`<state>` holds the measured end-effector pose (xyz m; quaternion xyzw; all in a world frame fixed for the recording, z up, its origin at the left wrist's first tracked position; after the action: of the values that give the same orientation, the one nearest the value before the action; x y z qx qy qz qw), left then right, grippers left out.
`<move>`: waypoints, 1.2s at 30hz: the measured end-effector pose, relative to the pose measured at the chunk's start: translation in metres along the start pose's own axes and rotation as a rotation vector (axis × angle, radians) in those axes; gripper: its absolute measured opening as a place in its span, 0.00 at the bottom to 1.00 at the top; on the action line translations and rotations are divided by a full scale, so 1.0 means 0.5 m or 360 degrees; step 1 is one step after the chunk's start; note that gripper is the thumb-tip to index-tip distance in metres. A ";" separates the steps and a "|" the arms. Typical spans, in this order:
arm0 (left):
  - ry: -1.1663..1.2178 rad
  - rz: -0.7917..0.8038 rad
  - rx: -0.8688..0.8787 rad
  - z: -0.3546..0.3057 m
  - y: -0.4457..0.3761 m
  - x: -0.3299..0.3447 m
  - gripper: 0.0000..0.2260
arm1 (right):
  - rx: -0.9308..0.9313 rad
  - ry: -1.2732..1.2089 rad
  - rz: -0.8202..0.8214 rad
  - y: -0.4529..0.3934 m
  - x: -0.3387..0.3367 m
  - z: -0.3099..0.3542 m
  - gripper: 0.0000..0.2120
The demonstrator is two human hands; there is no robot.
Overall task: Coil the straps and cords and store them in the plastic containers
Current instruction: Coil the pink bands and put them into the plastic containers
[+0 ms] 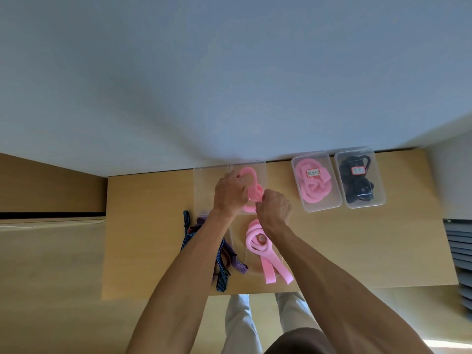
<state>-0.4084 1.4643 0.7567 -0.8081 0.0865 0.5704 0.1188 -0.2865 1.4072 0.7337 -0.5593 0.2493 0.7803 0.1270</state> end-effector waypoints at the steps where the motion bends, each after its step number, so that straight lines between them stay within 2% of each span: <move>1: 0.0013 0.0012 0.0048 -0.003 0.001 0.003 0.12 | -0.0054 0.0005 -0.0028 0.000 0.004 0.004 0.05; 3: -0.0019 0.0041 0.0146 -0.009 0.008 0.014 0.13 | -0.0127 0.0050 -0.0050 -0.003 0.010 0.011 0.09; 7: -0.0155 0.0043 0.0115 0.000 0.025 0.051 0.09 | -0.0160 0.0148 -0.0118 -0.007 0.024 0.013 0.06; 12: -0.0198 -0.0029 0.0063 0.001 0.038 0.076 0.15 | -0.0201 0.0104 -0.0213 -0.013 0.037 0.013 0.07; 15: -0.0111 -0.0244 0.0152 0.001 0.041 0.055 0.17 | -0.0262 -0.0141 -0.0325 -0.006 0.021 0.018 0.11; 18: 0.0039 -0.0448 0.0319 -0.013 0.042 0.023 0.17 | -0.0345 -0.0303 -0.0431 0.007 -0.005 0.012 0.10; 19: 0.0065 -0.0407 0.0353 -0.016 0.042 0.023 0.18 | -0.0356 -0.0303 -0.0417 0.010 -0.005 0.009 0.09; 22: 0.0033 0.0013 0.0335 -0.021 0.044 0.051 0.18 | -0.0316 -0.0218 -0.0271 0.011 0.014 -0.001 0.08; 23: 0.0014 0.0082 0.0329 -0.023 0.045 0.059 0.17 | -0.0297 -0.0184 -0.0222 0.009 0.022 -0.004 0.09; 27: 0.0008 0.0141 0.0271 -0.029 0.043 0.066 0.15 | -0.0283 -0.0070 -0.0170 -0.008 0.030 -0.006 0.06; 29: 0.0031 0.0180 0.0273 -0.027 0.044 0.063 0.18 | -0.0310 -0.0098 -0.0211 -0.010 0.025 -0.007 0.03; 32: -0.0023 0.0287 0.0340 -0.021 0.049 0.062 0.23 | -0.0345 -0.0194 -0.0271 -0.004 0.017 -0.015 0.07; 36: -0.0069 0.0292 0.0240 -0.019 0.037 0.053 0.22 | -0.0435 -0.0385 -0.0379 0.022 0.002 -0.016 0.13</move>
<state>-0.3961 1.4439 0.7330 -0.7730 0.2001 0.5881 0.1285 -0.2859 1.3936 0.7337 -0.4992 0.0564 0.8477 0.1702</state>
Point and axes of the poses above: each hand's wrist, its own y-axis away from the middle knuckle, its own x-axis out of the palm, z = x × y, the point moved 7 cm from there along -y, towards the middle knuckle, and after that the axes turned 14 degrees about -z, right-handed, at the moved point
